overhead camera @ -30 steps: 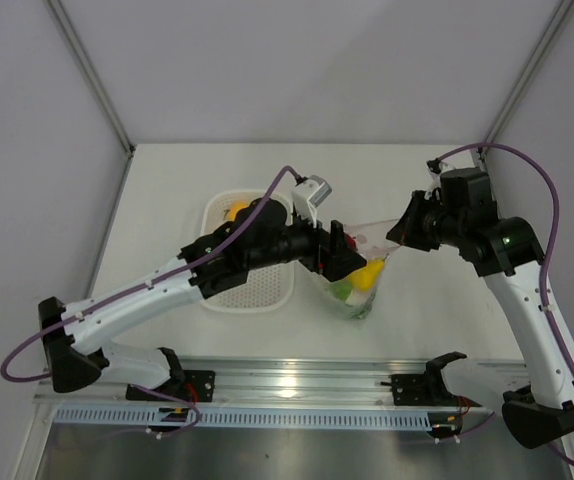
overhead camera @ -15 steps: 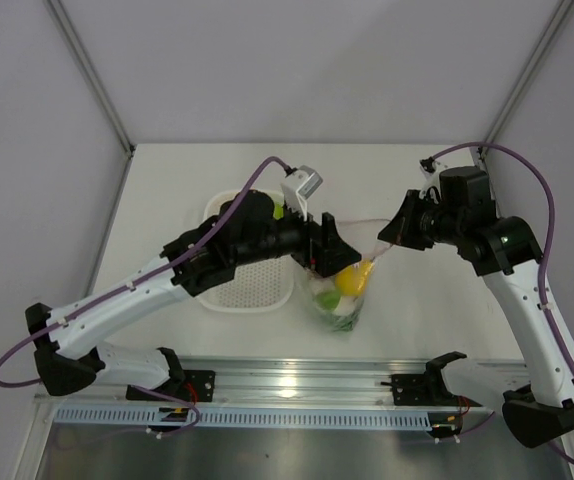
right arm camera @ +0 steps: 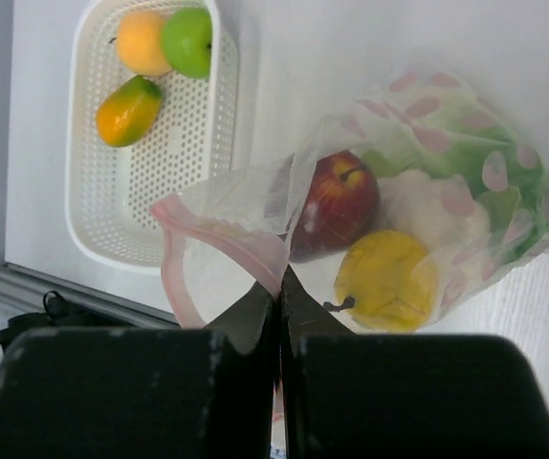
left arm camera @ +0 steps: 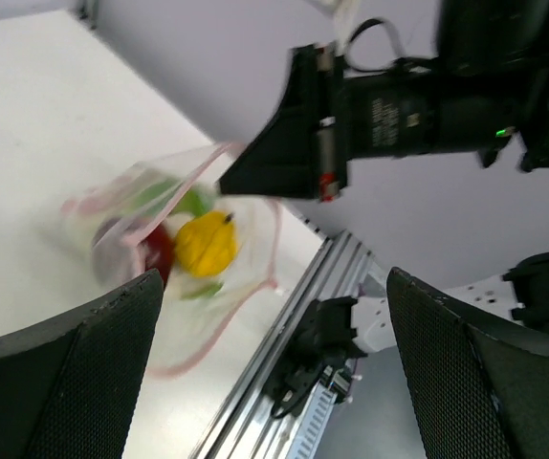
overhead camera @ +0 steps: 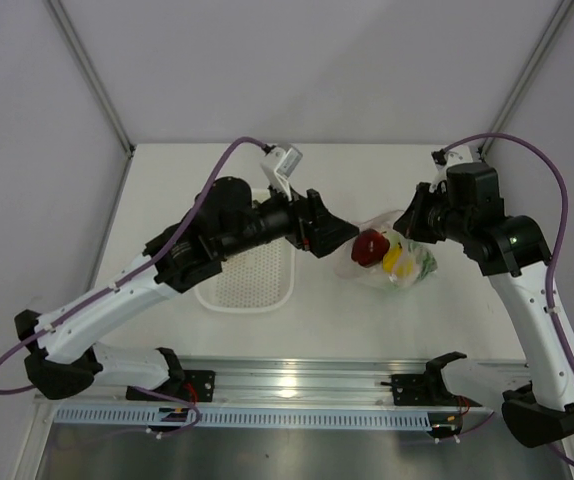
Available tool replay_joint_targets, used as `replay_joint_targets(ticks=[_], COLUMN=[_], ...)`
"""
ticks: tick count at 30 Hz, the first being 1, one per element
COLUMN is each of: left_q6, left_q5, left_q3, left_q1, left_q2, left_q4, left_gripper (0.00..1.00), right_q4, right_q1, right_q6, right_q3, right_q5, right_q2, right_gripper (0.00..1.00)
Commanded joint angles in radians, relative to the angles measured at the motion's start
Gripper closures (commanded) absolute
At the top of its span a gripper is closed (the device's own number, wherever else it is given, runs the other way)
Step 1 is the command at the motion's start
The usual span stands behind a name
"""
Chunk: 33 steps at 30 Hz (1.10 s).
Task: Place the food in the zip-top bag and seal the zipper
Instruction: Place the fake fruit in the zipper food storage bag, then pick up the fake fruit from the bin.
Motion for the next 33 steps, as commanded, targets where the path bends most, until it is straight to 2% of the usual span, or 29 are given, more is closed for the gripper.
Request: replay_joint_targets(ticks=[1, 2, 6, 10, 13, 16, 21, 24, 28, 33], left_q6=[-0.042, -0.077, -0.113, -0.127, -0.127, -0.141, -0.102, 0.025, 0.308, 0.464], left_q5=[-0.069, -0.069, -0.014, 0.021, 0.036, -0.009, -0.205, -0.244, -0.276, -0.23], left_q3=[-0.123, -0.163, -0.362, -0.471, -0.452, -0.424, -0.335, -0.309, -0.349, -0.321], left_q1=[0.057, 0.079, 0.221, 0.337, 0.403, 0.446, 0.472, 0.473, 0.487, 0.565], left_q2=[-0.098, -0.12, -0.217, -0.294, -0.256, -0.184, -0.055, 0.002, 0.005, 0.085], left_q4=[-0.024, -0.085, -0.136, -0.176, -0.263, -0.35, -0.472, -0.425, -0.271, -0.3], left_gripper=[0.0, 0.0, 0.01, 0.01, 0.01, 0.01, 0.01, 0.0, 0.01, 0.01], right_q4=[0.045, 0.03, -0.004, -0.006, 0.068, 0.071, 0.065, 0.042, 0.059, 0.093], right_q1=[-0.007, -0.007, -0.009, -0.011, -0.015, -0.029, -0.029, -0.029, -0.034, -0.035], right_q6=[-0.049, -0.057, -0.097, -0.092, -0.071, -0.061, -0.066, -0.08, -0.08, -0.077], right_q3=[-0.043, -0.044, 0.047, 0.059, -0.119, -0.194, -0.086, -0.043, -0.104, -0.145], right_q5=[0.052, 0.098, 0.249, 0.211, 0.18, 0.155, 0.134, 0.097, 0.096, 0.039], right_q2=[-0.026, -0.014, -0.03, -0.049, -0.079, -0.046, -0.052, -0.044, -0.053, -0.053], right_gripper=[1.0, 1.0, 1.0, 1.0, 1.0, 1.0, 1.0, 1.0, 1.0, 1.0])
